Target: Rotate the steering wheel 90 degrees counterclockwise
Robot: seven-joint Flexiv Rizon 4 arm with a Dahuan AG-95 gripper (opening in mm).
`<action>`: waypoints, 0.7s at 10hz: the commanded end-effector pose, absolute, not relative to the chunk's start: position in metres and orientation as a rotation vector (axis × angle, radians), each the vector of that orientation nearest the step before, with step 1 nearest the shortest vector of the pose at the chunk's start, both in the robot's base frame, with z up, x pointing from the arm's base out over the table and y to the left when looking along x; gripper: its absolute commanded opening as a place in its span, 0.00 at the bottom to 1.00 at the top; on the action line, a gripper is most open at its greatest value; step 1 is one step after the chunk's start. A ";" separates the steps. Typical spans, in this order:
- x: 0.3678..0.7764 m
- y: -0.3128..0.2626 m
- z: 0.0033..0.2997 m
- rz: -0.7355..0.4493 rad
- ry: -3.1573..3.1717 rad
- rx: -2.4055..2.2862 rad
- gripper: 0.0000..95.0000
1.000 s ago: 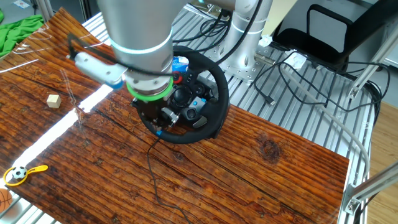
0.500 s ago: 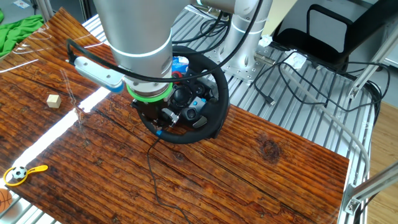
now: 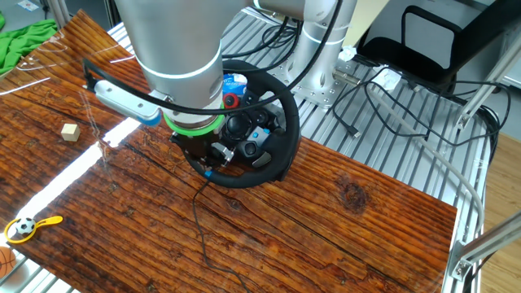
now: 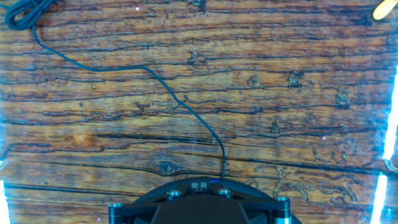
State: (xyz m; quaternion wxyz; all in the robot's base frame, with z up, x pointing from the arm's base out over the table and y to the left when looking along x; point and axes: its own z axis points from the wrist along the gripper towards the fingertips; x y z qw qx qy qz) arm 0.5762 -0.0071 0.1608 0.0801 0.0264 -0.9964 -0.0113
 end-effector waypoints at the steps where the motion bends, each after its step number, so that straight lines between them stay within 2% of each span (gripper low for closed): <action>1: 0.575 -0.007 0.160 -0.044 -2.979 0.090 0.00; 7: 0.575 -0.007 0.160 -0.049 -2.997 0.109 0.00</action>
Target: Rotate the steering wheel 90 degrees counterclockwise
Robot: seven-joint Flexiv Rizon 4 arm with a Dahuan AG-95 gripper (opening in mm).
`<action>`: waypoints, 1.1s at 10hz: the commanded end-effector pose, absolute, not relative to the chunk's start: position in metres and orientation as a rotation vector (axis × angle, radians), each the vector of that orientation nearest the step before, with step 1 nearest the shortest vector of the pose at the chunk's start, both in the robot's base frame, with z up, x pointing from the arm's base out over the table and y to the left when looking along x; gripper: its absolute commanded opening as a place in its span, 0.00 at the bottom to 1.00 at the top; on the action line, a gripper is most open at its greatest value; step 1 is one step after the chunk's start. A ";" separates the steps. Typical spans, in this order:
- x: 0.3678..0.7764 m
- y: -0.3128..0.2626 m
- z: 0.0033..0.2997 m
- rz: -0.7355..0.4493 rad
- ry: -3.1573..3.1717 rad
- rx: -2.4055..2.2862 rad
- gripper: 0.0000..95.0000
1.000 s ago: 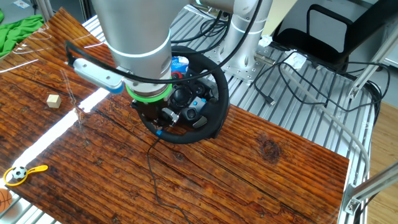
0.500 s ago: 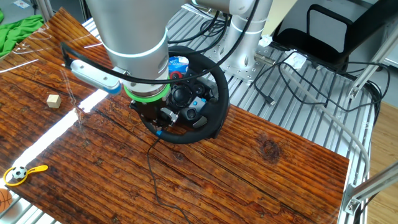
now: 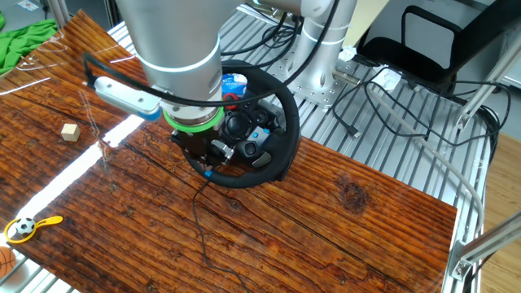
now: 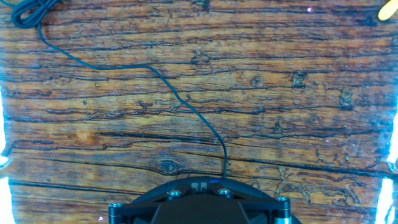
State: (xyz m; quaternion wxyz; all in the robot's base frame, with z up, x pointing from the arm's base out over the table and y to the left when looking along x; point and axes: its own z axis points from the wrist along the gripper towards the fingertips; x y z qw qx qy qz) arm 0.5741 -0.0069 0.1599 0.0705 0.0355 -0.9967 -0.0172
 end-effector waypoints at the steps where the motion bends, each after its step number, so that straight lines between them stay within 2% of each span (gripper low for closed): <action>1: 0.575 -0.007 0.160 -0.042 -3.000 0.109 0.00; 11: 0.575 -0.007 0.160 -0.048 -2.991 0.007 0.00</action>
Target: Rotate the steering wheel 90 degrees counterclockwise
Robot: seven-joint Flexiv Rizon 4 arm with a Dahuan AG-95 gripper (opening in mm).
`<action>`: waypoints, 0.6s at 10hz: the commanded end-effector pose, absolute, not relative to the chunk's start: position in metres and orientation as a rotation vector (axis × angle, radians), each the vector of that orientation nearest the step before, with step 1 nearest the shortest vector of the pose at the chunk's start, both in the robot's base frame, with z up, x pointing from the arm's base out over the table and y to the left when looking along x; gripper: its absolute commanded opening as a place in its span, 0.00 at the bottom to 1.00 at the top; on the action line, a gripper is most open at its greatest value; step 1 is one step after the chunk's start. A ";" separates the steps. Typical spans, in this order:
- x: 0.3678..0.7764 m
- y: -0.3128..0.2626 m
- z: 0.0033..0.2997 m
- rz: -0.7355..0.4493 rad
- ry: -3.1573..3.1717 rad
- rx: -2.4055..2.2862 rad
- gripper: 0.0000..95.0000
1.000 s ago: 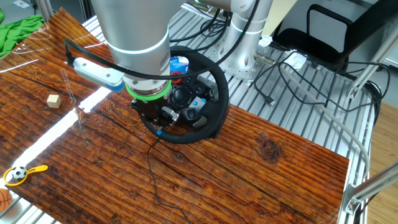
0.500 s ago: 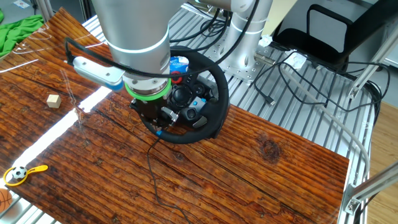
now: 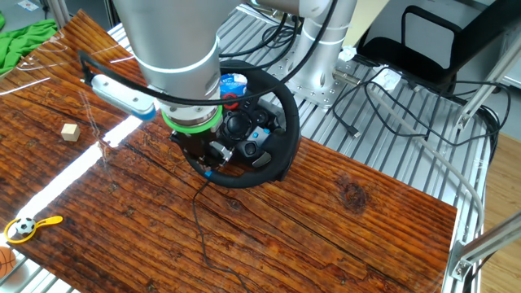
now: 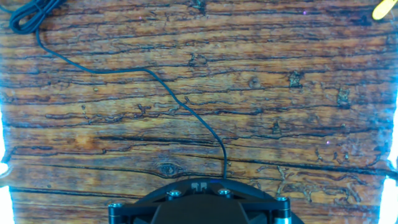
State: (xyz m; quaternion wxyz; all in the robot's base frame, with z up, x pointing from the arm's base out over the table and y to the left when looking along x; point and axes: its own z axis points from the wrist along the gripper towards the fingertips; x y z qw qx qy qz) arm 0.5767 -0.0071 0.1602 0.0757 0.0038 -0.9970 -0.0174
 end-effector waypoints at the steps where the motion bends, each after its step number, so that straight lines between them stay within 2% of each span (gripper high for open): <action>1: 0.575 -0.007 0.160 -0.048 -2.991 0.001 0.00; 6: 0.575 -0.007 0.160 -0.060 -2.985 -0.040 0.00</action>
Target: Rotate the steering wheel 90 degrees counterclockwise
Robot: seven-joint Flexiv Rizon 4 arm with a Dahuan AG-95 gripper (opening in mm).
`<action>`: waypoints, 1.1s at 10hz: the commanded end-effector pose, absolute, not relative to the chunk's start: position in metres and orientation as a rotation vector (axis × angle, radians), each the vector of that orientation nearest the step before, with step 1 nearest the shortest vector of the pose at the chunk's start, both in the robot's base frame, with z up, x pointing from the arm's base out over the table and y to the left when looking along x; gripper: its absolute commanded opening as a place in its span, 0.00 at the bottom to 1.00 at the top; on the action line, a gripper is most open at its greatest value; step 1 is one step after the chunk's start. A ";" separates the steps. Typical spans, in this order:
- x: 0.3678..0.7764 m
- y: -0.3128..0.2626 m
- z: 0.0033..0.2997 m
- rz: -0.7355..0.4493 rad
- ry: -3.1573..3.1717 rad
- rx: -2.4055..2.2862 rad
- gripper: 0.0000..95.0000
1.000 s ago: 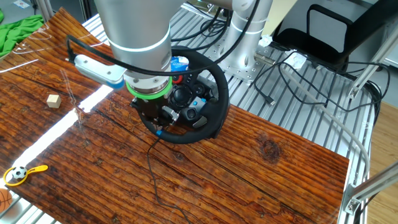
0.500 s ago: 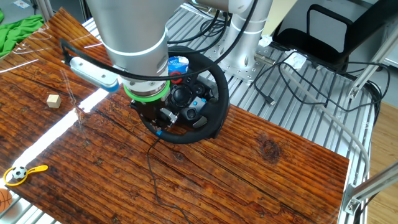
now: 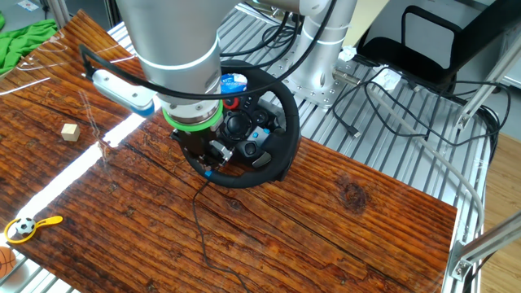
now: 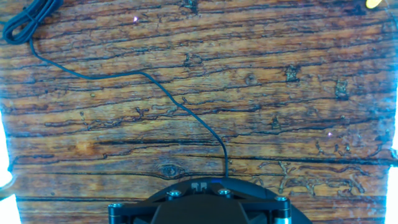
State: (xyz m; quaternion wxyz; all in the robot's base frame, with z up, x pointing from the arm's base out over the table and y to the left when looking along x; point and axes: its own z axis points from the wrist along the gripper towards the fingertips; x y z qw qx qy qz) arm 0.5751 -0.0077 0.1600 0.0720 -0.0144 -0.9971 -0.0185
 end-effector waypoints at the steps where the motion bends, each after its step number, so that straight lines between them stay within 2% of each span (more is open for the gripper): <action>1: 0.575 -0.007 0.160 -0.060 -2.985 -0.034 0.00; 6: 0.574 -0.006 0.164 -0.077 -2.952 -0.048 0.00; 11: 0.535 -0.038 0.199 -0.063 -2.973 0.014 0.00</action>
